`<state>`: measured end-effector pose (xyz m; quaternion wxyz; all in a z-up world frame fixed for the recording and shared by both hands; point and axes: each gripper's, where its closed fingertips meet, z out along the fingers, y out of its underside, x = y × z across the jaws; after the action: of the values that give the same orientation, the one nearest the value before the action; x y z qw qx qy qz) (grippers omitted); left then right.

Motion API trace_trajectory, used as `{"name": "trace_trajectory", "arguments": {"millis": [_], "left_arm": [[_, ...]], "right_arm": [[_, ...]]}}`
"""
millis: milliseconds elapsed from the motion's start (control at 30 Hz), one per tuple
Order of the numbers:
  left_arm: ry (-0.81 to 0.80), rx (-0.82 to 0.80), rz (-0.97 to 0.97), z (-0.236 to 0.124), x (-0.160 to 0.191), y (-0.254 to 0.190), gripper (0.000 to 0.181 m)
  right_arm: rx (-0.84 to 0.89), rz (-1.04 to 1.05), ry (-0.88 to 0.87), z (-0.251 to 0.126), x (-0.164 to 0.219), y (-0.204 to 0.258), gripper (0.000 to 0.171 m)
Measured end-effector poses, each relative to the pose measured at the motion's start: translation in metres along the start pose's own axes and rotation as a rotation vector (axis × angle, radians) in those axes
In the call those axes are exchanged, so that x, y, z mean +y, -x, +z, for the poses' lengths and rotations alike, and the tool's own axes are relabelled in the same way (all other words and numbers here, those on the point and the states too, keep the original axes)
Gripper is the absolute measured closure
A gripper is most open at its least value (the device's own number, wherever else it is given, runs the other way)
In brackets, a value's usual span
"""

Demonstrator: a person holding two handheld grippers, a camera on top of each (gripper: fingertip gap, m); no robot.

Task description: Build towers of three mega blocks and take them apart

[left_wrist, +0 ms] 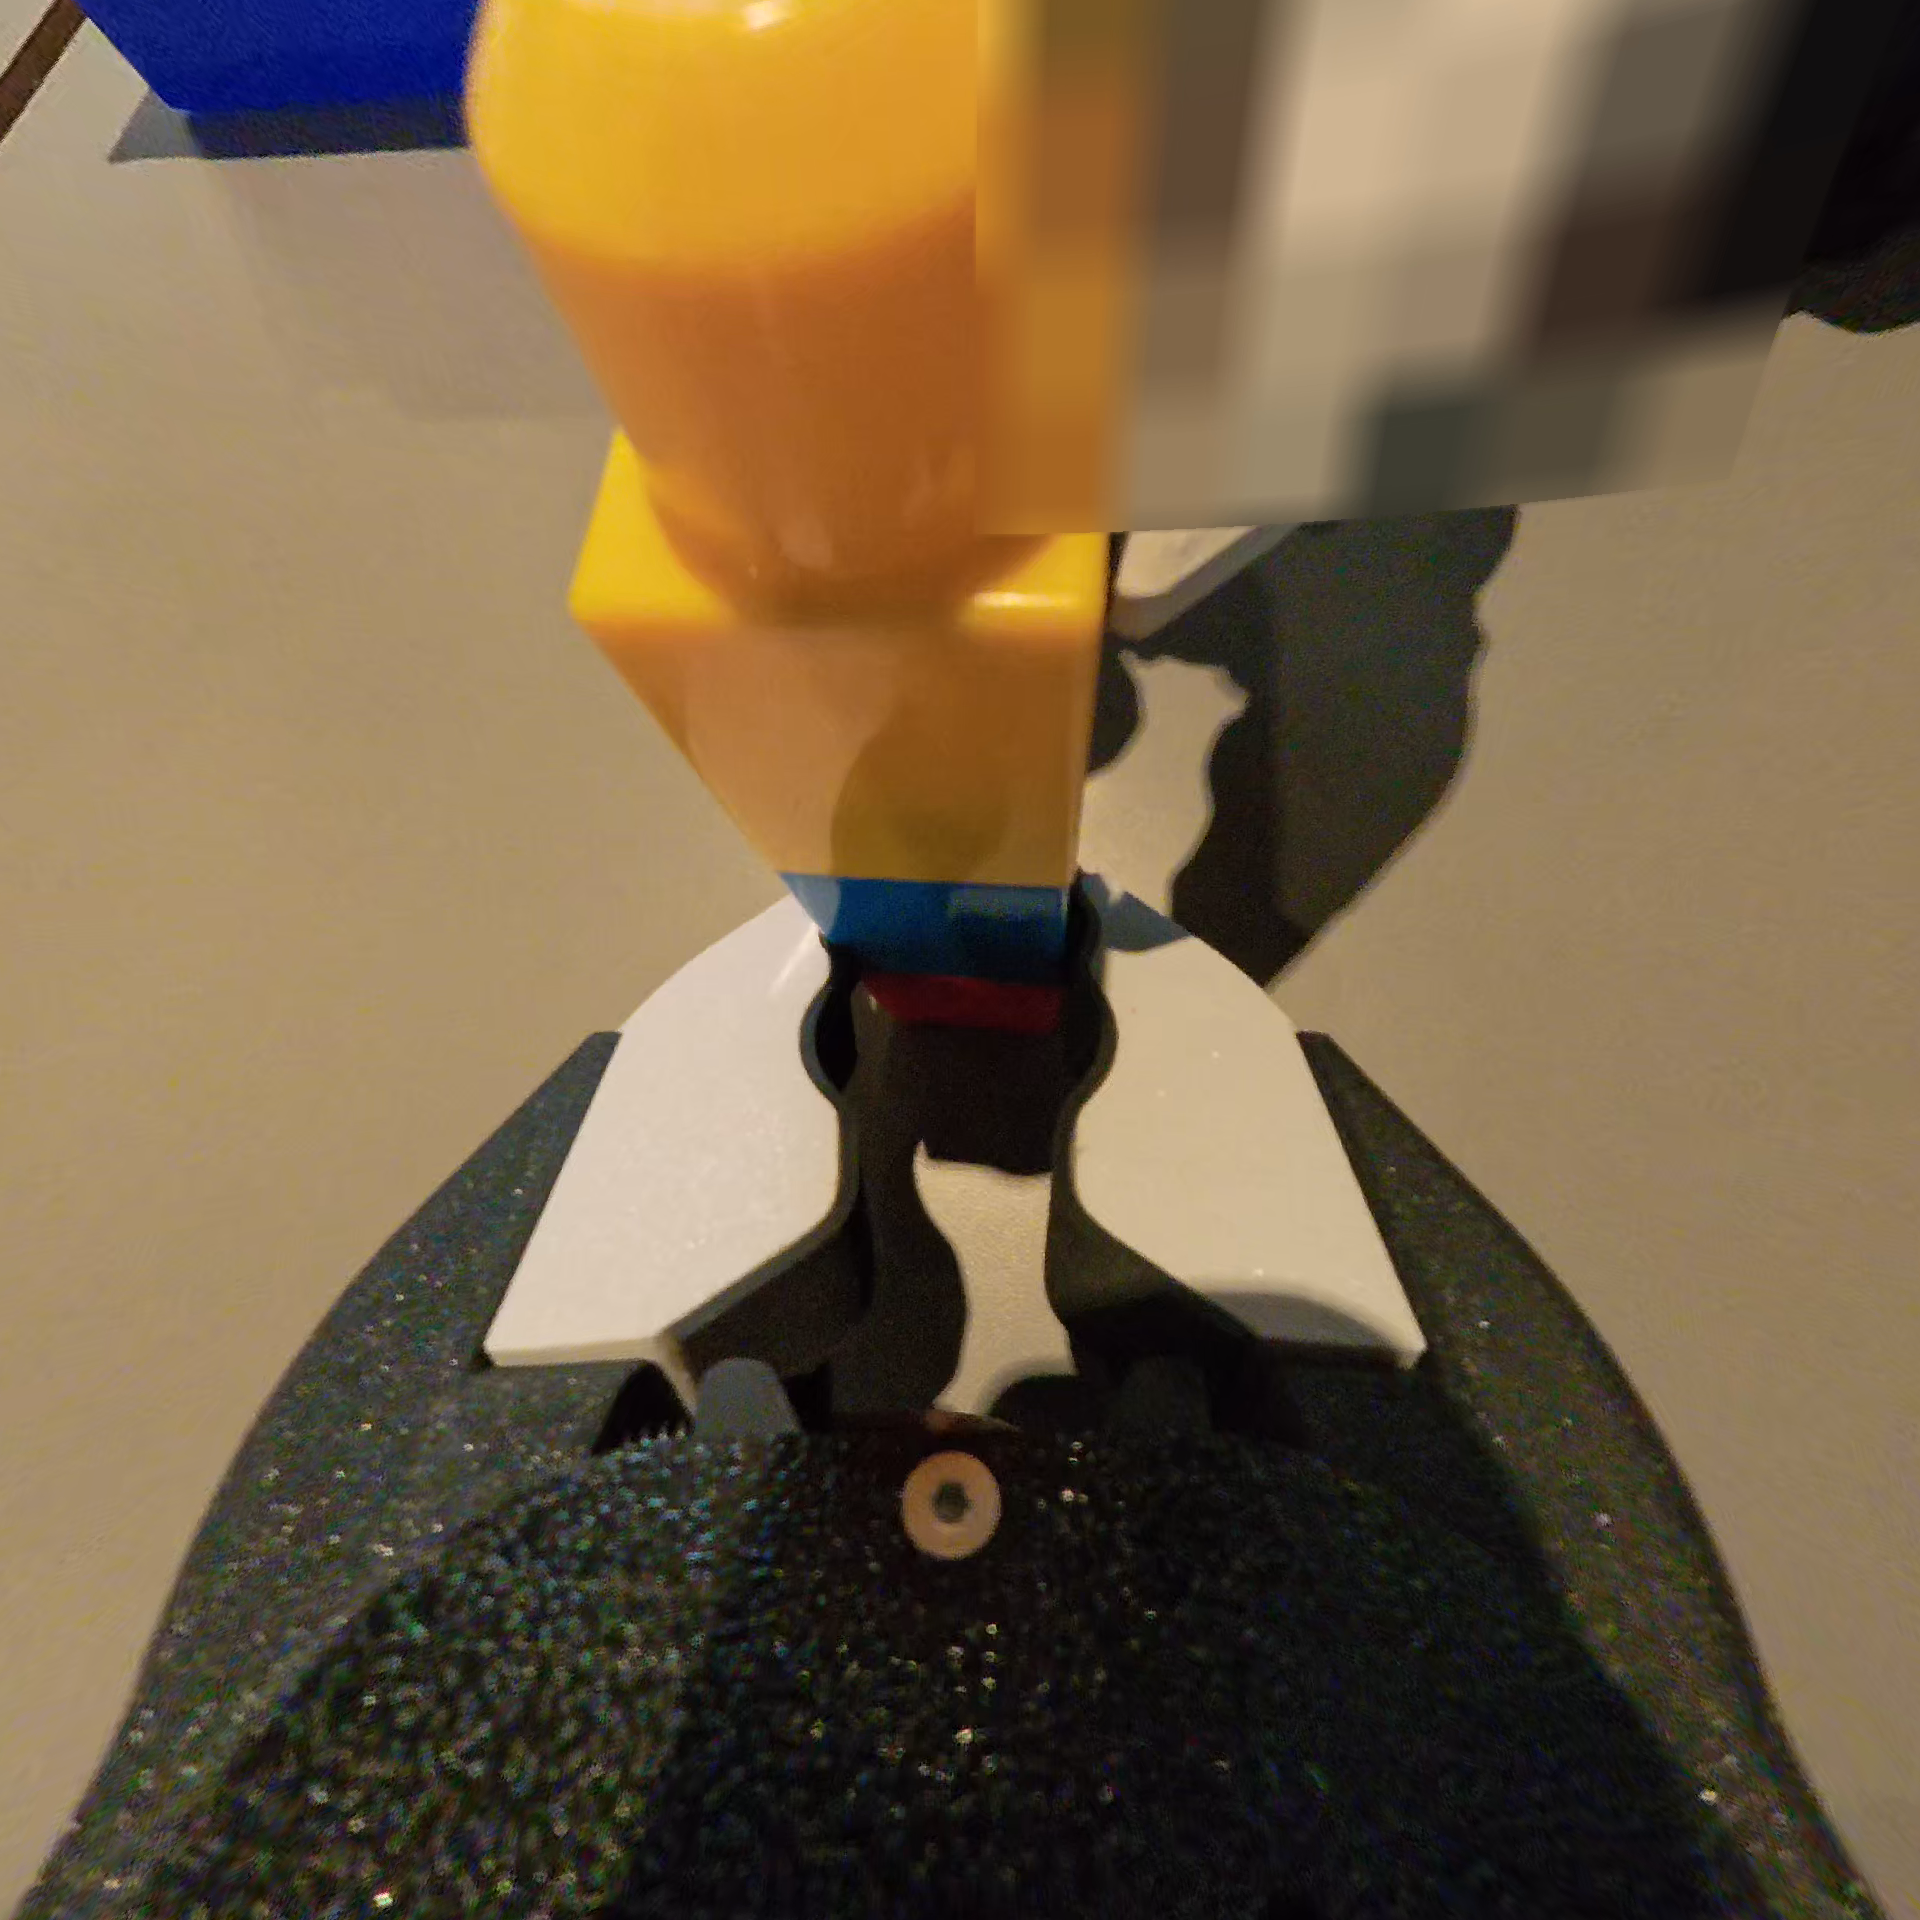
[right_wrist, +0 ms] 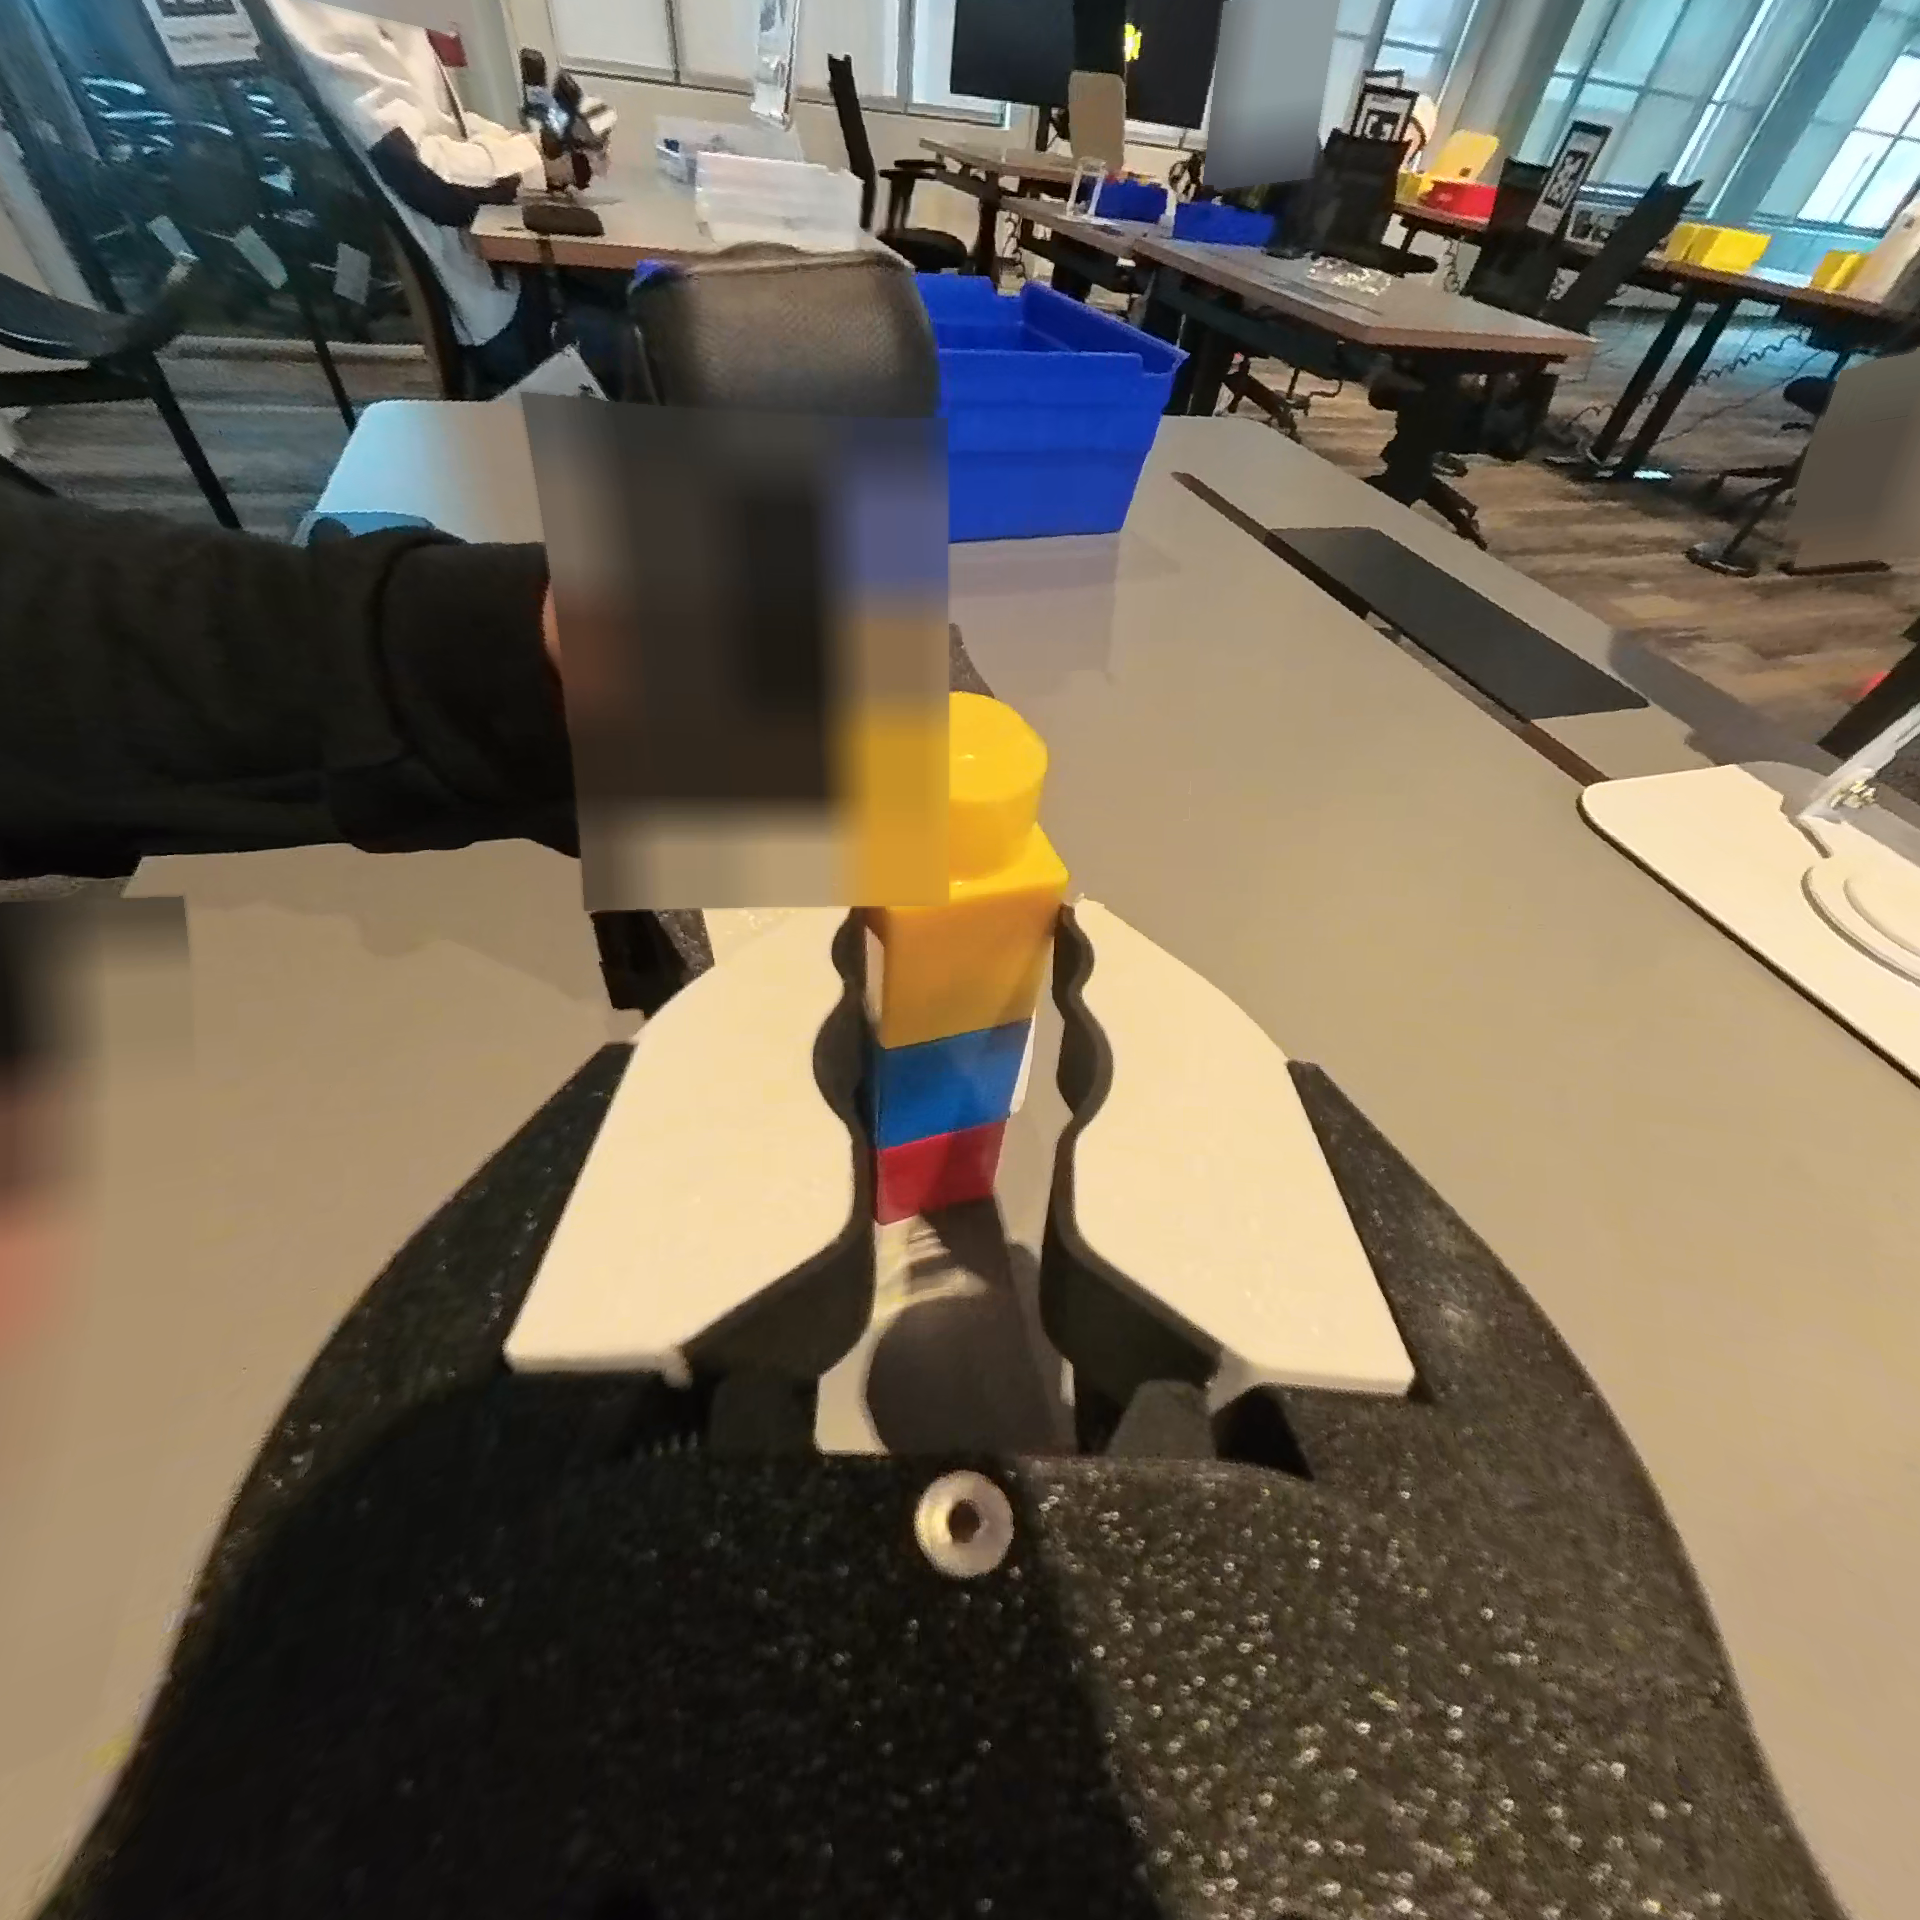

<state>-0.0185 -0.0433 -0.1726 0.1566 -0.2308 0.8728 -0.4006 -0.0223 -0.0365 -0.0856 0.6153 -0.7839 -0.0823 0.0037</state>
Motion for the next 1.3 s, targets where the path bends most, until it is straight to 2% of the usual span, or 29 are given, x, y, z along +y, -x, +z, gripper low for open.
{"name": "trace_trajectory", "arguments": {"millis": [33,600,733,900,1300], "left_arm": [[0.000,0.001,0.002,0.000,0.000,0.000,0.143],[-0.001,0.013,0.003,0.000,0.000,-0.001,0.144],[0.000,0.013,0.003,0.000,0.000,-0.001,0.144],[0.001,0.013,0.002,0.000,0.000,-0.002,0.143],[0.005,0.024,-0.004,0.000,0.001,-0.002,0.143]], "right_arm": [[-0.010,0.002,-0.005,0.000,0.000,0.000,0.137],[-0.072,-0.022,-0.005,-0.001,0.007,0.002,0.136],[-0.113,-0.010,0.033,0.005,0.019,0.007,0.127],[-0.101,-0.018,0.083,0.010,0.032,0.005,0.135],[-0.159,-0.037,0.115,0.010,0.035,0.005,0.136]]}}
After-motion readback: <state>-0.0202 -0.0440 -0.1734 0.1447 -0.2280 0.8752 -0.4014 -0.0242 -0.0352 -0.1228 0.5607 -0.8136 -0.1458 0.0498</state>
